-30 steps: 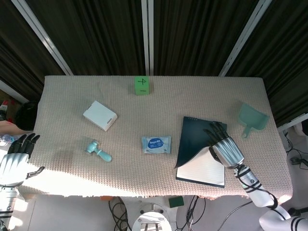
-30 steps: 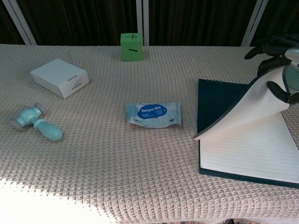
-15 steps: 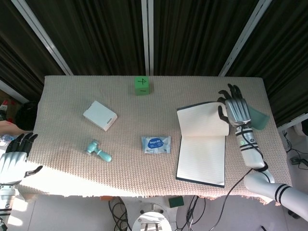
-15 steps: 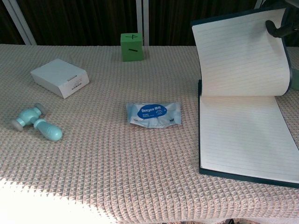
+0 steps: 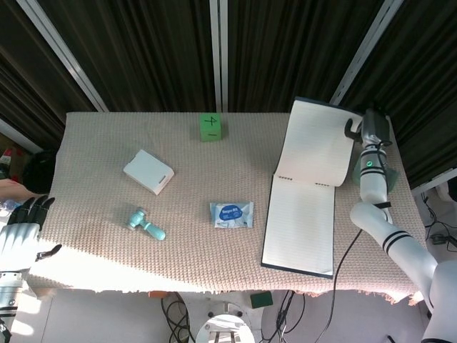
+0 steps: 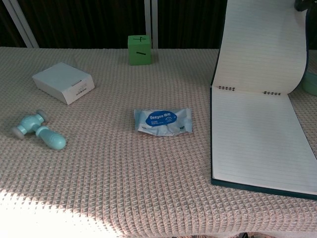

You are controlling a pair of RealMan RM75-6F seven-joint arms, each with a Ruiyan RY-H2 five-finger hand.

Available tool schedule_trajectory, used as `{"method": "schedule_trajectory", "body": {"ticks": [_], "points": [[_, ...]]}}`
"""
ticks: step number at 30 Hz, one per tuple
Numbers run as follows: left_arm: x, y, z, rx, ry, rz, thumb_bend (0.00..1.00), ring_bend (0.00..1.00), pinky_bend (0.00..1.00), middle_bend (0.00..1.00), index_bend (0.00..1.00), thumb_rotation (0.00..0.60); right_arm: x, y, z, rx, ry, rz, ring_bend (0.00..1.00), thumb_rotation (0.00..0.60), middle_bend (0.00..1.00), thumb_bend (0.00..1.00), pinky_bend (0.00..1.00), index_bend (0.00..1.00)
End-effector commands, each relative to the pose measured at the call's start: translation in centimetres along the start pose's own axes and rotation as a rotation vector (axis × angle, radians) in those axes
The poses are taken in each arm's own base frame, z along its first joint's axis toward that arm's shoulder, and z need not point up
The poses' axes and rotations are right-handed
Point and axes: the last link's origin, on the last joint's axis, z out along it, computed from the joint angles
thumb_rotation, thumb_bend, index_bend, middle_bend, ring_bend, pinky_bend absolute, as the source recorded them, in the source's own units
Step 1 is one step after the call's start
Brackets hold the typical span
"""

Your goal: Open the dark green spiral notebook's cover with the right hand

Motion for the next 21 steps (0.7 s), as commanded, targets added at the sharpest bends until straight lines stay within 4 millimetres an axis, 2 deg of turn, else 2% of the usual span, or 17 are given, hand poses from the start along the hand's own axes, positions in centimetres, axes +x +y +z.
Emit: {"method": "schedule_trajectory", "body": {"ticks": [1, 5, 6, 7, 9, 10, 11, 12, 14, 17, 21], "points": [[0.1, 0.1, 0.1, 0.004, 0.000, 0.004, 0.03, 0.05, 0.15, 0.08, 0.09, 0.600, -0.9, -1.5, 1.2, -0.022, 0.018, 0.090, 0.00, 0.600, 0.26, 0.63, 0.00, 1.00], [0.1, 0.1, 0.4, 0.011, -0.009, 0.008, 0.03, 0.05, 0.15, 0.08, 0.09, 0.600, -0.9, -1.6, 1.8, -0.038, 0.051, 0.097, 0.00, 0.600, 0.27, 0.61, 0.00, 0.99], [0.1, 0.2, 0.5, 0.012, -0.012, 0.009, 0.03, 0.05, 0.15, 0.08, 0.09, 0.600, -0.9, -1.6, 2.0, -0.036, 0.046, 0.091, 0.00, 0.600, 0.24, 0.57, 0.00, 0.93], [0.1, 0.2, 0.5, 0.011, -0.014, 0.010, 0.03, 0.05, 0.15, 0.08, 0.09, 0.600, -0.9, -1.5, 2.1, -0.030, 0.035, 0.081, 0.00, 0.600, 0.19, 0.53, 0.00, 0.78], [0.1, 0.4, 0.7, 0.007, -0.016, 0.012, 0.03, 0.05, 0.15, 0.08, 0.09, 0.600, -0.8, -1.3, 2.2, -0.011, 0.004, 0.053, 0.00, 0.600, 0.07, 0.42, 0.00, 0.35], [0.1, 0.4, 0.8, 0.005, -0.015, 0.013, 0.03, 0.05, 0.15, 0.08, 0.09, 0.600, -0.6, -1.3, 2.3, -0.001, 0.000, 0.046, 0.00, 0.600, 0.03, 0.37, 0.00, 0.17], [0.1, 0.5, 0.8, 0.003, -0.015, 0.012, 0.03, 0.05, 0.15, 0.08, 0.09, 0.600, -0.5, -1.1, 2.2, 0.011, 0.000, 0.033, 0.00, 0.600, 0.01, 0.32, 0.00, 0.05], [0.1, 0.5, 0.8, 0.002, -0.015, 0.012, 0.03, 0.05, 0.15, 0.08, 0.09, 0.600, -0.2, -1.0, 2.1, 0.031, 0.008, 0.015, 0.00, 0.600, 0.00, 0.26, 0.00, 0.00], [0.1, 0.5, 0.9, 0.001, -0.016, 0.012, 0.03, 0.05, 0.15, 0.08, 0.09, 0.600, 0.0, -0.9, 1.9, 0.065, 0.021, -0.003, 0.00, 0.600, 0.00, 0.21, 0.00, 0.00], [0.1, 0.6, 0.9, -0.003, -0.015, 0.010, 0.03, 0.05, 0.15, 0.08, 0.09, 0.600, 0.6, -0.8, 1.0, 0.145, 0.051, -0.019, 0.00, 0.600, 0.00, 0.19, 0.00, 0.00], [0.1, 0.7, 0.8, -0.008, -0.012, 0.007, 0.03, 0.05, 0.15, 0.08, 0.09, 0.600, 1.4, 0.3, -2.0, 0.310, 0.082, -0.046, 0.00, 0.600, 0.00, 0.20, 0.00, 0.00]]}}
